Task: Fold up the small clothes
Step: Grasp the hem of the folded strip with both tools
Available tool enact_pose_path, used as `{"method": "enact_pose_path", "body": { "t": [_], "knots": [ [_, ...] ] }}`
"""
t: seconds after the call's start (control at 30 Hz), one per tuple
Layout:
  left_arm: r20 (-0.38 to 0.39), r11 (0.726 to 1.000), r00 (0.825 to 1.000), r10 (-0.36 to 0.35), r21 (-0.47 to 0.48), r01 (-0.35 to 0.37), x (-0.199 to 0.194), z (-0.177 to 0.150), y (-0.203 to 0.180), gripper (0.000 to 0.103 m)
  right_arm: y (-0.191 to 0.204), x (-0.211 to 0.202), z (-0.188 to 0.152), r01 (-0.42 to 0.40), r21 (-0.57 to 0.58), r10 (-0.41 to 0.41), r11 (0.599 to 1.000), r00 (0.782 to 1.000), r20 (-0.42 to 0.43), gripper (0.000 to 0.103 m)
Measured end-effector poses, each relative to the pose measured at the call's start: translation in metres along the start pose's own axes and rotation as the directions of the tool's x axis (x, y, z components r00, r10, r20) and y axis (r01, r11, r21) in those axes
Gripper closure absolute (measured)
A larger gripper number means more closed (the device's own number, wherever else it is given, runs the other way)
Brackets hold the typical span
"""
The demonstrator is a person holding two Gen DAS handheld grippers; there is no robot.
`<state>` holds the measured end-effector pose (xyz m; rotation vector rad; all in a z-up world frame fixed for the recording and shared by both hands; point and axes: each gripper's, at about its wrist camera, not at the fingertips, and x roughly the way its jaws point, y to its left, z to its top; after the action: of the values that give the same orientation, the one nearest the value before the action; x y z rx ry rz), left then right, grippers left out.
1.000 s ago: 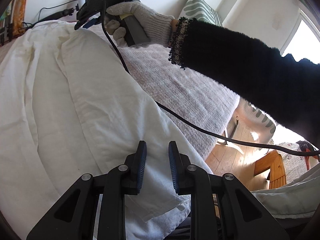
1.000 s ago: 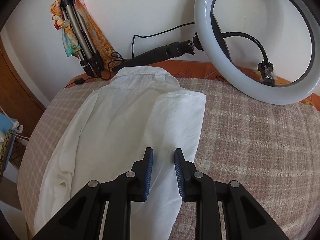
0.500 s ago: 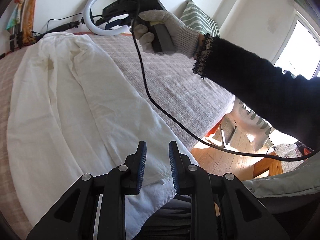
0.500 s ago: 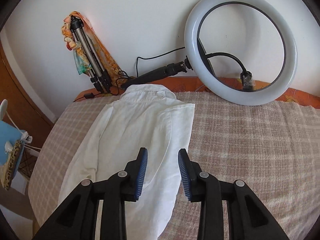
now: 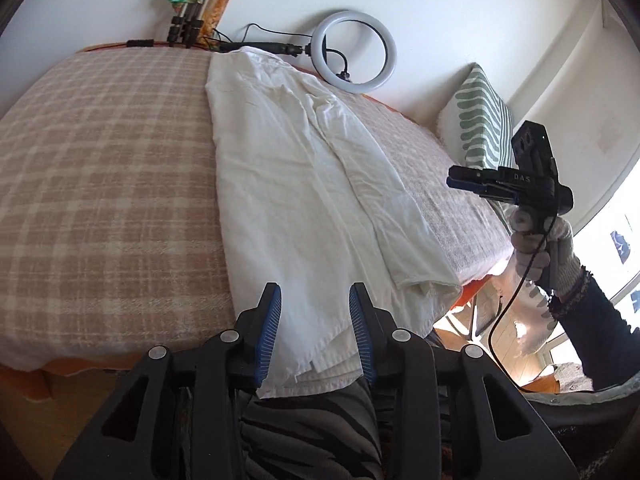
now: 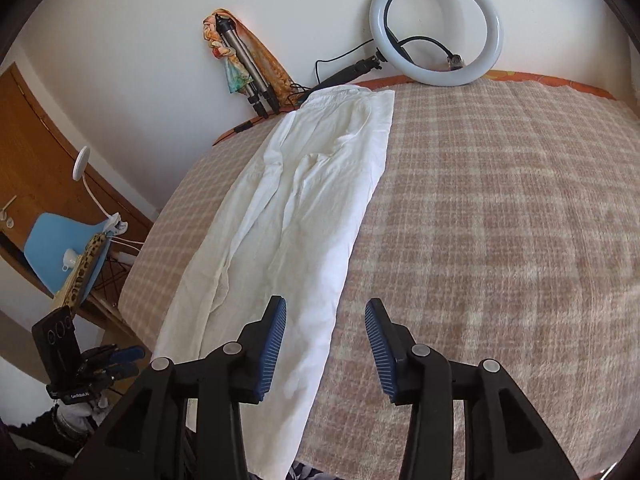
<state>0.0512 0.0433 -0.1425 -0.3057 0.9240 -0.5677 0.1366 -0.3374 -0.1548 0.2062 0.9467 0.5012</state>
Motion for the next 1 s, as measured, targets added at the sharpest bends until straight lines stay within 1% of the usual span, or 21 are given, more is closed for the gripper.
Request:
{"method": "enact_pose_path", "body": {
  "t": [0.07,0.17,0.23,0.27,0.33,0.37,0.43,0.5,0.53,0.6,0.67,0.7,0.8,0.87,0.9,1.0],
  "knots": [
    [-0.013,0.999,1.0,-0.01,-0.048,0.009,0.003,-0.005,0.013,0.069,-0.002,0.004,-0.024,-0.028,0.031,0.029,0.999,0.999,-0.035,0.06],
    [-0.029,0.992,0.999,-0.04,-0.124,0.036,0.008,-0.011,0.027,0.069,-0.004,0.011,-0.05,-0.081,0.069,0.086,0.994,0.993,-0.079,0.06],
    [-0.035,0.986,0.998,-0.052,-0.158,0.045,0.011,-0.012,0.034,0.069,-0.002,0.015,-0.06,-0.104,0.076,0.111,0.992,0.989,-0.1,0.06],
    [-0.037,0.985,0.998,-0.048,-0.166,0.041,0.013,-0.012,0.036,0.069,-0.001,0.017,-0.064,-0.115,0.073,0.123,0.991,0.986,-0.111,0.06],
    [-0.031,0.982,0.997,-0.065,-0.178,0.059,0.013,-0.012,0.036,0.068,0.005,0.021,-0.068,-0.136,0.062,0.143,0.989,0.981,-0.128,0.06],
    [-0.031,0.981,0.997,-0.069,-0.182,0.062,0.012,-0.012,0.036,0.068,0.007,0.023,-0.069,-0.134,0.055,0.14,0.989,0.981,-0.13,0.06],
    [-0.034,0.982,0.997,-0.073,-0.175,0.066,0.01,-0.012,0.034,0.068,0.013,0.023,-0.068,-0.096,0.028,0.098,0.995,0.989,-0.113,0.061],
    [-0.044,0.985,0.997,-0.069,-0.161,0.061,0.012,-0.011,0.031,0.068,0.024,0.02,-0.062,-0.062,-0.029,0.06,0.998,0.996,-0.069,0.064],
    [-0.045,0.985,0.996,-0.074,-0.16,0.066,0.01,-0.014,0.032,0.068,0.031,0.018,-0.057,-0.031,-0.067,0.028,0.997,0.999,-0.04,0.066],
    [-0.047,0.985,0.996,-0.078,-0.161,0.07,0.009,-0.014,0.032,0.068,0.044,0.019,-0.045,0.027,-0.137,-0.025,0.99,1.0,0.016,0.07],
    [-0.045,0.985,0.996,-0.076,-0.161,0.068,0.008,-0.015,0.031,0.068,0.051,0.024,-0.028,0.083,-0.187,-0.071,0.979,0.995,0.067,0.077],
    [-0.044,0.984,0.996,-0.076,-0.163,0.068,0.008,-0.015,0.032,0.068,0.052,0.03,-0.018,0.114,-0.191,-0.099,0.975,0.991,0.087,0.079],
    [-0.046,0.984,0.996,-0.072,-0.163,0.064,0.008,-0.016,0.033,0.068,0.044,0.049,0.015,0.151,-0.156,-0.132,0.976,0.984,0.122,0.082],
    [-0.049,0.985,0.997,-0.068,-0.16,0.059,0.007,-0.017,0.033,0.068,0.037,0.067,0.031,0.169,-0.145,-0.154,0.975,0.982,0.108,0.084],
    [-0.049,0.986,0.997,-0.066,-0.159,0.058,0.007,-0.018,0.033,0.068,0.034,0.077,0.036,0.179,-0.143,-0.168,0.973,0.982,0.087,0.085],
    [-0.046,0.984,0.997,-0.068,-0.166,0.06,0.005,-0.019,0.033,0.068,0.028,0.1,0.028,0.187,-0.159,-0.19,0.969,0.982,-0.007,0.09]
  ]
}}
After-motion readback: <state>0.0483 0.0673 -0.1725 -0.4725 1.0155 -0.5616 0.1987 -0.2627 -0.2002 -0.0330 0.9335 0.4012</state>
